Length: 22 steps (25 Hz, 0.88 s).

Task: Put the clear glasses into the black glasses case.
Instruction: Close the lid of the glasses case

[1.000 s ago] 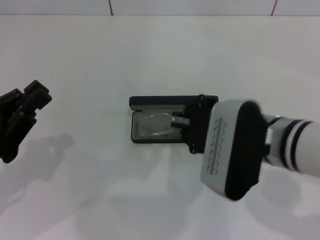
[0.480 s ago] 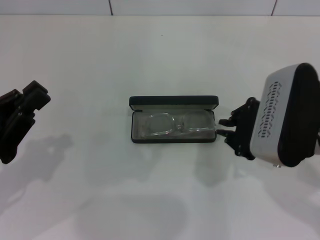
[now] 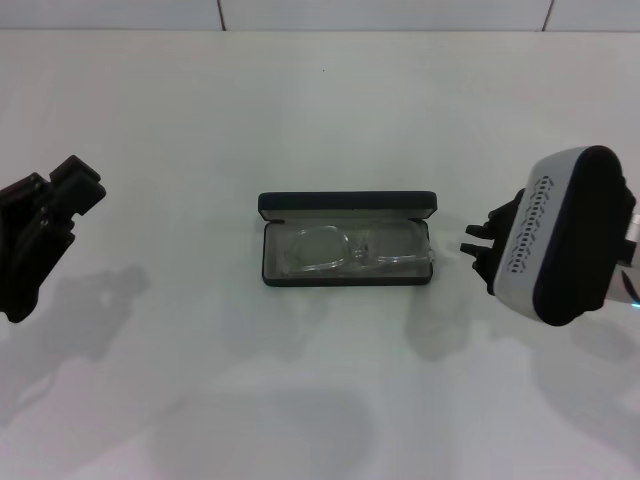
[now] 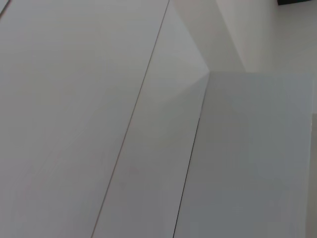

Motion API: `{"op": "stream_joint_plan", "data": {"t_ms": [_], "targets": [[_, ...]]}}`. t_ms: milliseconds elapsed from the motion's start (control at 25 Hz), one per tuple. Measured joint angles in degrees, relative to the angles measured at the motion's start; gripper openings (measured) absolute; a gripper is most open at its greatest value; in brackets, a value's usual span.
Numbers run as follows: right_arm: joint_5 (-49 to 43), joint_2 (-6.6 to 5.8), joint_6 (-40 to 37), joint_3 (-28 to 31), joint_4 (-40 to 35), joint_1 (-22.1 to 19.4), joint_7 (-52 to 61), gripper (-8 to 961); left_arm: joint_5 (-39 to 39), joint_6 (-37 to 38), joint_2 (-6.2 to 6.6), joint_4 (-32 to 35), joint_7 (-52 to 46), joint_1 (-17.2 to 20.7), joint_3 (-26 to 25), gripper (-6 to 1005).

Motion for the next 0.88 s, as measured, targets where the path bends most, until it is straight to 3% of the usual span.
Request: {"op": "stream_joint_plan", "data": {"t_ms": [880], "targets": [[0.5, 0.47, 8.4, -4.3, 9.6, 5.0, 0.0, 128, 0.1, 0.0, -0.33, -0.4, 0.0, -0.5, 0.1, 128]]}}
